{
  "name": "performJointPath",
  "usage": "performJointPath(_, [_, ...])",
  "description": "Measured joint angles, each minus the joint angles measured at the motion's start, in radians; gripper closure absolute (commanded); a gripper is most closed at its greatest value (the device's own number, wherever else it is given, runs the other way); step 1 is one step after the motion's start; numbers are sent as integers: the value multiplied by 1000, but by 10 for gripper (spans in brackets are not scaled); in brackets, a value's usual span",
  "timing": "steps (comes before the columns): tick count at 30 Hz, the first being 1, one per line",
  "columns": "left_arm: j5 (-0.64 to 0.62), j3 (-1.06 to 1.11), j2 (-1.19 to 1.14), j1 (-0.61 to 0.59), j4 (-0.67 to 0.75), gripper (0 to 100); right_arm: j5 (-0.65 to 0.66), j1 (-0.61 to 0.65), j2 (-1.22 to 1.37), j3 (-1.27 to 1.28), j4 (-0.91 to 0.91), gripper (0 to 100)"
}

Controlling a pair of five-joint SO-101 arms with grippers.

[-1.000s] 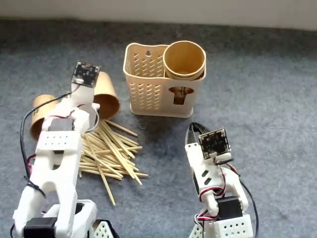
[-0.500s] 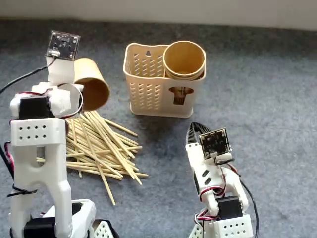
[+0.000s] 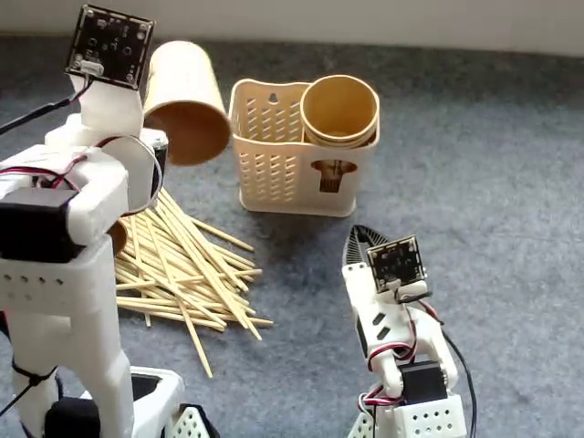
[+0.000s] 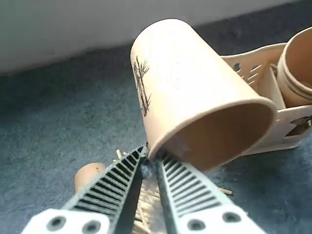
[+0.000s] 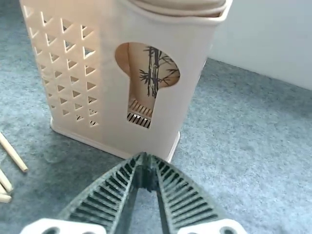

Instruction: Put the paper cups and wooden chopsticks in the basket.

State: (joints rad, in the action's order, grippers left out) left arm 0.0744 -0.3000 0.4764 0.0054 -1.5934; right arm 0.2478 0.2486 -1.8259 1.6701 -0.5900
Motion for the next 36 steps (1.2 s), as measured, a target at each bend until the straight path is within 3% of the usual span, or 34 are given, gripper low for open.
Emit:
performJointPath(11, [-3, -69, 0, 304, 0, 995, 0, 2, 0, 0, 0, 992])
performJointPath(17, [-3, -69, -46, 394, 3, 982, 0, 2, 0, 0, 0, 992])
performJointPath(26, [-3, -69, -183, 413, 60, 962, 0, 2, 0, 2, 0, 992])
performJointPath(31, [-3, -69, -189, 416, 115, 845, 0, 2, 0, 2, 0, 992])
performJointPath(36, [-3, -69, -193, 417, 143, 838, 0, 2, 0, 2, 0, 992])
